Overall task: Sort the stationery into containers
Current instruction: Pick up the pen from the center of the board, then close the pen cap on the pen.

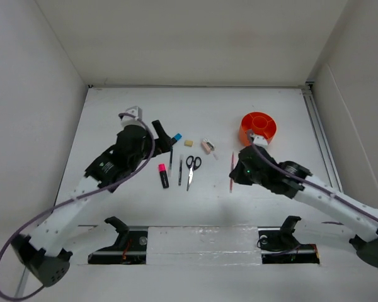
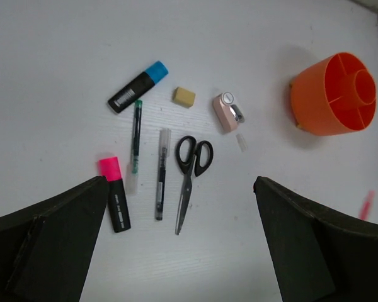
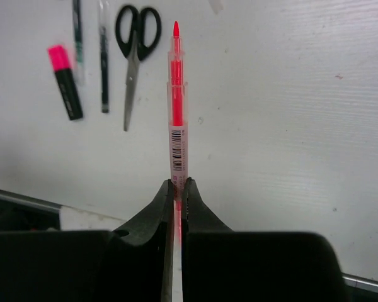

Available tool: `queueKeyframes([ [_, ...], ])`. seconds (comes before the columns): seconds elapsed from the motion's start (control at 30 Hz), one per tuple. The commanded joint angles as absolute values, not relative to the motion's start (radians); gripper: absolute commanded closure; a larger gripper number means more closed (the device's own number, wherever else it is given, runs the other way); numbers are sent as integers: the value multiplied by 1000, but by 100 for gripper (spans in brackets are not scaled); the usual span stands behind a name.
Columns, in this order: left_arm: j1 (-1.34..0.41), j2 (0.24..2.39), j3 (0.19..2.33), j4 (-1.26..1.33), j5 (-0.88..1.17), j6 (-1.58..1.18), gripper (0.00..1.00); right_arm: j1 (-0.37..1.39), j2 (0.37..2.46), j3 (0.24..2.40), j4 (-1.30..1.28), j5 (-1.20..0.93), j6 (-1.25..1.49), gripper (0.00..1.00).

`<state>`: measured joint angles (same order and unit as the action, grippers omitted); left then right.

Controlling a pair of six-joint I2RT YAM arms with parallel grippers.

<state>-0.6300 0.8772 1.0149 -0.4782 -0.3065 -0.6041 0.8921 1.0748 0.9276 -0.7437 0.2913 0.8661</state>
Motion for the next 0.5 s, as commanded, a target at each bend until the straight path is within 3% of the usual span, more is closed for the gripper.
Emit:
queueKeyframes([
  [0.0,-659,1012,1051,-371,-202,-695,0,907,928,998,-915,403,908,100],
  [0.17,-946,1312,1262,-443,-521,-860,0,917,790,1086,-1061,440,937,100],
  [0.3,-989,1628,1503,-503,-522,-934,0,927,710,1163,-1143,471,954,100],
  [0.47,-999,1808,1612,-462,-453,-994,0,927,637,1239,-1256,515,954,100],
])
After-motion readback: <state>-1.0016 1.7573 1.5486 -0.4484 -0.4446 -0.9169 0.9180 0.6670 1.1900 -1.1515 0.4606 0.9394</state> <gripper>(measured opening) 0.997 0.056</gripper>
